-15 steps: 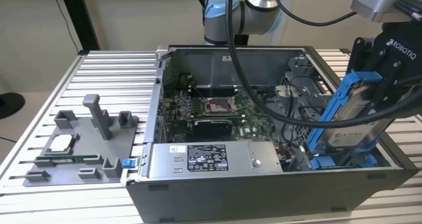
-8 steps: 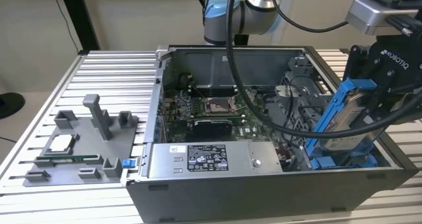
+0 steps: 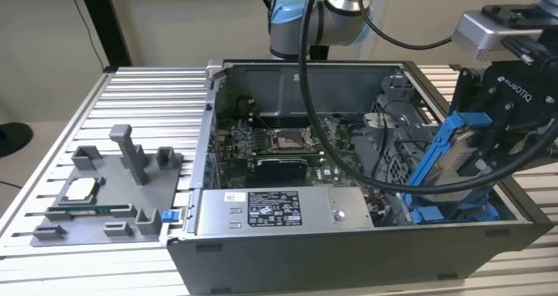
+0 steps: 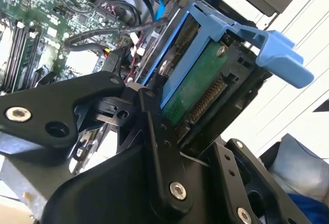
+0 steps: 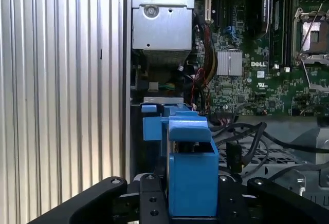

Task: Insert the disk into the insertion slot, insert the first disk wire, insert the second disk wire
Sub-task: 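Insert the disk into the insertion slot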

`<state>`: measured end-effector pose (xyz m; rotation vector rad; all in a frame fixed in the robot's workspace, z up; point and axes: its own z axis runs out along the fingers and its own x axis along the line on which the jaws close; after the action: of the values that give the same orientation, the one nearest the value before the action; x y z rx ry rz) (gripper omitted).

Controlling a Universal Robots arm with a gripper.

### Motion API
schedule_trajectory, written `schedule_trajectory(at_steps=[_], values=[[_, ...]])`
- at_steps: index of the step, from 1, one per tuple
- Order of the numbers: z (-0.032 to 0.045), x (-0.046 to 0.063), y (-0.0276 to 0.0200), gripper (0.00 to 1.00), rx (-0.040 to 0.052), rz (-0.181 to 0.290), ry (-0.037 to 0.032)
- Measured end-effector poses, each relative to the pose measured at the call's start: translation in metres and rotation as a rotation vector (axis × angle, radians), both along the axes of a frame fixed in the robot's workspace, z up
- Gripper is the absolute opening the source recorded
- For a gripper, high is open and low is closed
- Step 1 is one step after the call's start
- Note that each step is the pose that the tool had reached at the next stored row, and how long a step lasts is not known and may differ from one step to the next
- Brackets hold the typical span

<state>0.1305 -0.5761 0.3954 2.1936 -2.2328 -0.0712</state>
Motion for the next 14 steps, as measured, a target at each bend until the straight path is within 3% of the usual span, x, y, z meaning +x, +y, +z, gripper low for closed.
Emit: schedule_trajectory(at_steps=[10,14], values=[[-0.0181,0.001,-0.0002,0.0,0.0007,0.0,-0.0001],[-0.0193,0.001,-0.0002,0.0,0.0004,0.0,-0.0001]])
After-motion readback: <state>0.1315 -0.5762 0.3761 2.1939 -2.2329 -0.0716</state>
